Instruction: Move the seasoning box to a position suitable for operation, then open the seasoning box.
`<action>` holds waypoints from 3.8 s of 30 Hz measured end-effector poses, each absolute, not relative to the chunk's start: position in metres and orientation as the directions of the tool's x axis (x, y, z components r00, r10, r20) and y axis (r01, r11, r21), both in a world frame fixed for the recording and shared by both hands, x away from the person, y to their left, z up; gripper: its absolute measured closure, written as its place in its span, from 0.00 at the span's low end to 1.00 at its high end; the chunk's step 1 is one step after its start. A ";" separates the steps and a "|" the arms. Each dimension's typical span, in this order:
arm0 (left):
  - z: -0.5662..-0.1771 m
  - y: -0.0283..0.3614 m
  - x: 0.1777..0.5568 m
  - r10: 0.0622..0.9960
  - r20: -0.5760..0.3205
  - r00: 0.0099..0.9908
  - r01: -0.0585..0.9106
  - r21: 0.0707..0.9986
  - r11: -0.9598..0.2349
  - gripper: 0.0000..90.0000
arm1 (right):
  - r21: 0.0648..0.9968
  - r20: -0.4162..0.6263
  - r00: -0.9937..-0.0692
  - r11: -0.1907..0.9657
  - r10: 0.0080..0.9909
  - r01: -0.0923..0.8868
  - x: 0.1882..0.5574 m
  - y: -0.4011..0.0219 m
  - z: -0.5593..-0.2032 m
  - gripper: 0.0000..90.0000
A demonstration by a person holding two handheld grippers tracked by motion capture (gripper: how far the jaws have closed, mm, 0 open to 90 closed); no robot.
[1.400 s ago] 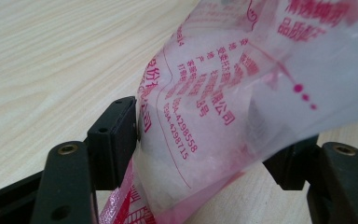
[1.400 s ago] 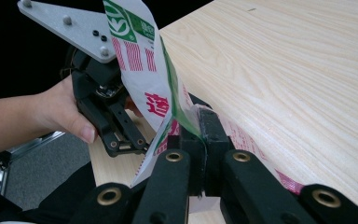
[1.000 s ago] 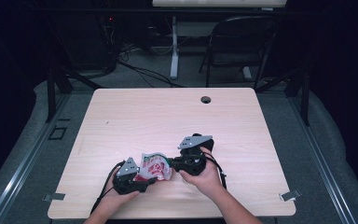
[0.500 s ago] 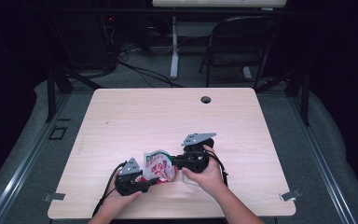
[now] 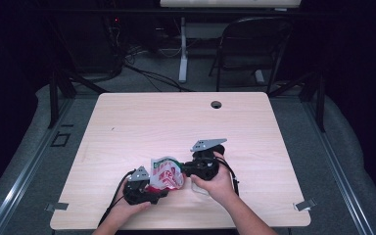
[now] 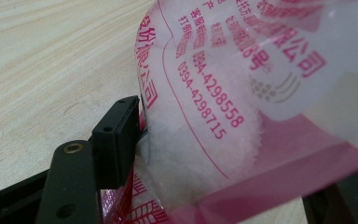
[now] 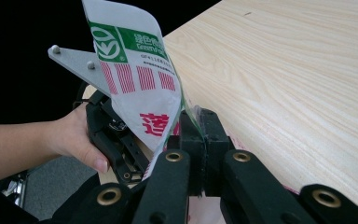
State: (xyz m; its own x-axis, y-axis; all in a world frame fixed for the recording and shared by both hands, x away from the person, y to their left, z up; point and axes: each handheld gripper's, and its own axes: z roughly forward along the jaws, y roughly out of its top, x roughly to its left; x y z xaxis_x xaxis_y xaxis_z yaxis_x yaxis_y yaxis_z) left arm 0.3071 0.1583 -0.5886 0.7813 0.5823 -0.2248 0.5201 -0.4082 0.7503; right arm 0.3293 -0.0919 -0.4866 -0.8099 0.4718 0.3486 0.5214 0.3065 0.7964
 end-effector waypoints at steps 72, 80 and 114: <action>-0.577 0.150 0.306 0.597 0.001 0.802 0.392 0.753 -0.528 0.55 | 0.806 0.377 -0.810 0.272 0.449 0.526 0.327 -0.092 -0.478 1.00; -0.571 0.145 0.305 0.587 0.057 0.808 0.354 0.749 -0.560 0.56 | 0.812 0.362 -0.816 0.278 0.451 0.514 0.322 -0.099 -0.475 1.00; -0.550 0.128 0.303 0.586 0.306 0.751 0.223 0.717 -0.660 0.58 | 0.825 0.379 -0.800 0.221 0.466 0.520 0.316 -0.123 -0.469 1.00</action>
